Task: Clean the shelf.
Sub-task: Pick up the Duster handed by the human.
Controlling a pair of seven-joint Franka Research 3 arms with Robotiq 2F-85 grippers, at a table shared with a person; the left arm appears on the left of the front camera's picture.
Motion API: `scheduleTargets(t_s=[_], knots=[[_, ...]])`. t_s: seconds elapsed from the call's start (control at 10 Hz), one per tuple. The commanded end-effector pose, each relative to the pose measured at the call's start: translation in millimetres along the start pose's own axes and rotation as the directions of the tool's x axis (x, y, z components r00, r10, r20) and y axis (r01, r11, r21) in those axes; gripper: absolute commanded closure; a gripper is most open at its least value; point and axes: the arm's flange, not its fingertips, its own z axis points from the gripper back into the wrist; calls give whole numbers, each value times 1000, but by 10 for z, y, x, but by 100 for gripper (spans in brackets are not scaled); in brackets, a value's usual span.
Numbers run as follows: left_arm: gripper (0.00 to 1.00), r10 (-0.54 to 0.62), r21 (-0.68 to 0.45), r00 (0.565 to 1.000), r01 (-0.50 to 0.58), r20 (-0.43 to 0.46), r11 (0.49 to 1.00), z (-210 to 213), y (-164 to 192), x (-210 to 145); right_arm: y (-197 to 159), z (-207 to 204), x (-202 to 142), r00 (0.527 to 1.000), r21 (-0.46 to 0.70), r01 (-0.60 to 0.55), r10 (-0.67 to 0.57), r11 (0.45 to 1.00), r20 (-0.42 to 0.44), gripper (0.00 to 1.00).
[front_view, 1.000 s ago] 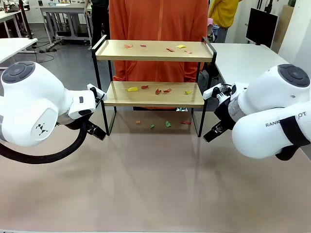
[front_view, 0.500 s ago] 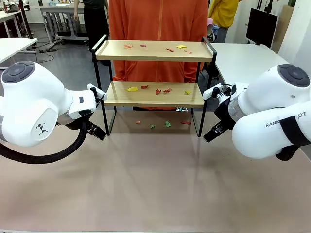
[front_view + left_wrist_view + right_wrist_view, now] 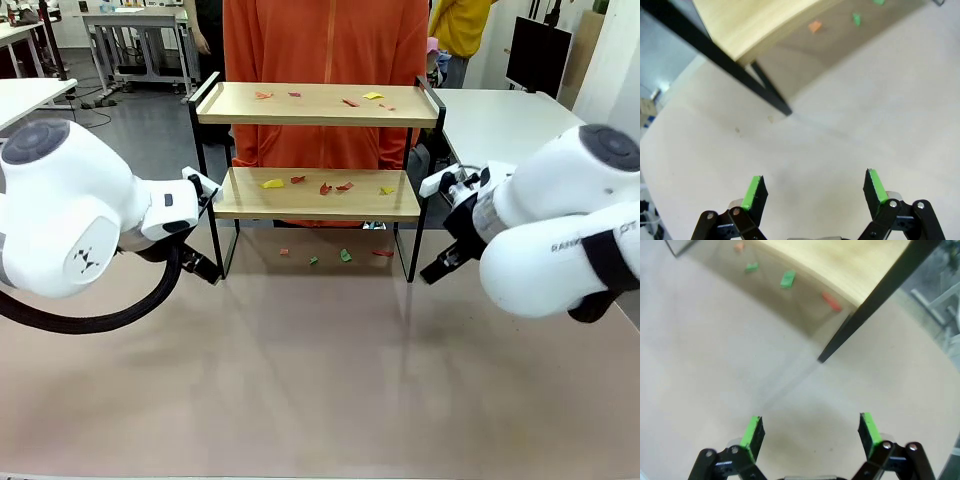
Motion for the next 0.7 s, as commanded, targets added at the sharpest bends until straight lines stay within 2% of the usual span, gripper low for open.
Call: scheduleTargets(t_s=[0.0,0.2,0.3,0.4,0.6], knots=[[0,-34,-89,999,37,37,995,552,253,153,-480,530,176,997,44,6,-9,999,71,0],[0,-32,-167,997,42,64,985,994,556,200,-915,769,220,993,103,3,-16,995,119,0],[0,-53,-235,995,70,79,970,1147,755,181,-1162,833,206,985,142,-42,17,989,174,0],[0,-105,-250,989,129,108,960,1276,905,215,-1470,809,189,966,197,-110,59,974,250,0],[0,-228,-389,957,282,180,877,1385,1324,176,-1892,641,145,937,161,-174,113,971,331,0]])
